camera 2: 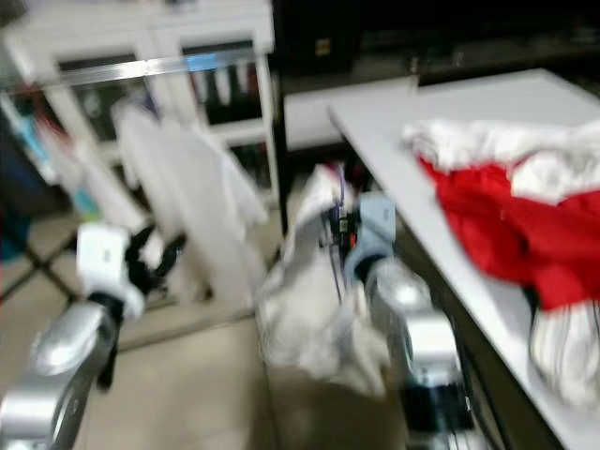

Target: Hang hanger

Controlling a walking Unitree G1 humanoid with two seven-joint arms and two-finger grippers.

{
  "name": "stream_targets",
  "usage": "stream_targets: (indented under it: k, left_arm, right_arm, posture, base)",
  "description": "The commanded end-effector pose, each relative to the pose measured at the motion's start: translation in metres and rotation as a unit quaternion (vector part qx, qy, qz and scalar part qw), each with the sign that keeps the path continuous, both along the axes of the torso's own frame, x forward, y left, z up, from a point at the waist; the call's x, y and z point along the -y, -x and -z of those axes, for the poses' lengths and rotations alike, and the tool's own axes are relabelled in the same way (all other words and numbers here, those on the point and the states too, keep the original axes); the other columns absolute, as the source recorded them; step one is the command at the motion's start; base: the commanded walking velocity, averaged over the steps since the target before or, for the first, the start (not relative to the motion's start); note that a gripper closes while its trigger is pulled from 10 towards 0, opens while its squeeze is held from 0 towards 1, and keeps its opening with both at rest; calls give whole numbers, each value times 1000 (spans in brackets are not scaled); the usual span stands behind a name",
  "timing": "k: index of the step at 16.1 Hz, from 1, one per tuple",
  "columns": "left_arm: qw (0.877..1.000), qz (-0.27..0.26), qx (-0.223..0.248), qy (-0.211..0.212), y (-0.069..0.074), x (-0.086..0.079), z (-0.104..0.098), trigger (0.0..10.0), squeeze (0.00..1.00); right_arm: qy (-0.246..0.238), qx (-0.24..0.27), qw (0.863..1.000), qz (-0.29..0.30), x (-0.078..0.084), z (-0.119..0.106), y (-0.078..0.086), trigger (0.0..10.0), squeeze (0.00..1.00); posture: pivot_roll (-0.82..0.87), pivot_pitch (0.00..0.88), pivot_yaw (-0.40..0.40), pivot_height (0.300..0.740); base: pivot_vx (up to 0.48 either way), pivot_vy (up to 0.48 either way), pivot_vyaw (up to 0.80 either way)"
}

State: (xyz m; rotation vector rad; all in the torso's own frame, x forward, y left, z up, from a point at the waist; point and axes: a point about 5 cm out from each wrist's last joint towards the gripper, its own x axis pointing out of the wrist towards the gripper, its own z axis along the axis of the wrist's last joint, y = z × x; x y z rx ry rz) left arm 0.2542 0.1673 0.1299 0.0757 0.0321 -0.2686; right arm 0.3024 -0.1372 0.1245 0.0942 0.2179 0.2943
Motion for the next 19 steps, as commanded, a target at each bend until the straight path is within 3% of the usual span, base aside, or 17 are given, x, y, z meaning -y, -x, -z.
stream_targets:
  k: [1,4,7,12,15,19]
  left_arm:
    - [1000,6,0,-6,2,2,0,10000,0]
    - [1000,9,-1,-9,3,4,1,10000,0]
    - [1000,12,-2,-15,4,4,3,10000,0]
    - [1000,25,4,-7,8,9,4,10000,0]
    - [999,41,-10,-11,11,11,7,10000,0]
    - [998,52,-16,-20,12,12,12,10000,0]
  right_arm:
    - [5,40,999,-7,-1,-15,-3,10000,0]
    - [12,43,999,-16,-3,-15,-3,10000,0]
    - [-12,41,999,-1,1,-16,-3,10000,0]
    - [6,26,997,-76,-2,-12,13,10000,0]
    - [9,5,997,-74,19,-7,27,10000,0]
    - [50,-16,993,-106,48,-5,47,10000,0]
  posture:
    - [-74,0,56,740]
    - [-74,0,53,740]
    - [-76,0,51,740]
    - [-76,0,41,740]
    - [-83,0,35,740]
    - [-109,0,38,740]
  base:
    - [454,0,800]
    - [453,0,800]
    - [446,0,0]
    - [404,0,0]
    - [0,0,0]
    - [0,0,0]
